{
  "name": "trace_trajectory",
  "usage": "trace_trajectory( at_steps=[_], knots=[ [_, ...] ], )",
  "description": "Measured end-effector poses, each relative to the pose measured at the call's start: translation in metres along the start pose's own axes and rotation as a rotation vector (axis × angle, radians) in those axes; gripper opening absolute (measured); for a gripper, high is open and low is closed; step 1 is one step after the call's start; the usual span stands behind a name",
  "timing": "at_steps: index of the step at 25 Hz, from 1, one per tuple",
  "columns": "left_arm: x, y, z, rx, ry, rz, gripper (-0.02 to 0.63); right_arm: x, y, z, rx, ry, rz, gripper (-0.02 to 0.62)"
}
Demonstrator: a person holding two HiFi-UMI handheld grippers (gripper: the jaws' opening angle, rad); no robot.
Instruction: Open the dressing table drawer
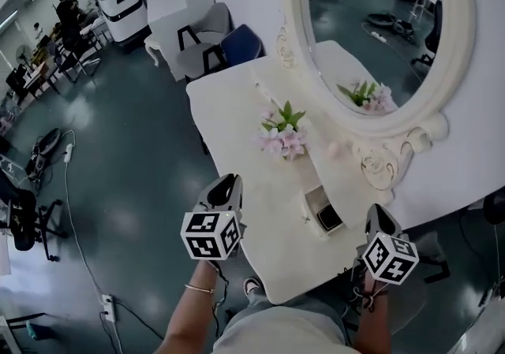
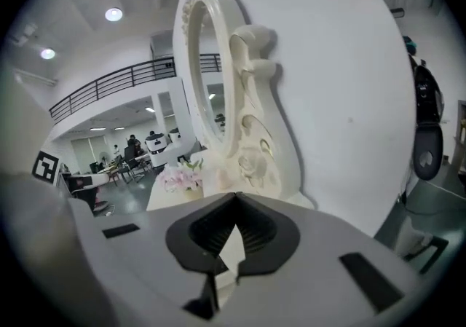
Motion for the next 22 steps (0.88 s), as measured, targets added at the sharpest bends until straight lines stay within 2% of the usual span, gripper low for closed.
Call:
trace_trajectory(
  at_steps=[5,9,15,22],
  knots=[
    [0.023,-0.036,-0.027,0.045,-0.122,0.097,0.030,-0.012,-0.059,-0.025,0.143,-0.066,0.099,0.008],
    [0.038,-0.051,-0.039,0.077,-0.167,0.125,0.021,-0.014,-0.081,-0.035,0.183,-0.083,0.139,0.008],
    [0.051,-0.059,-0.049,0.056,-0.191,0.162,0.021,-0.015,-0.087,-0.043,0.191,-0.097,0.156,0.008],
    [0.052,-0.055,-0.053,0.040,-0.204,0.145,0.021,-0.015,-0.081,-0.050,0.194,-0.104,0.164,0.006]
  ],
)
Point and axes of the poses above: the fingertips, and each gripper's own axes: x backward along the fingers, z to its right, y out of its underside, the point moved 9 cm from there along x, backward along the fingers, and after that the axes turned 13 degrees about -y, right-handed, at the moved point
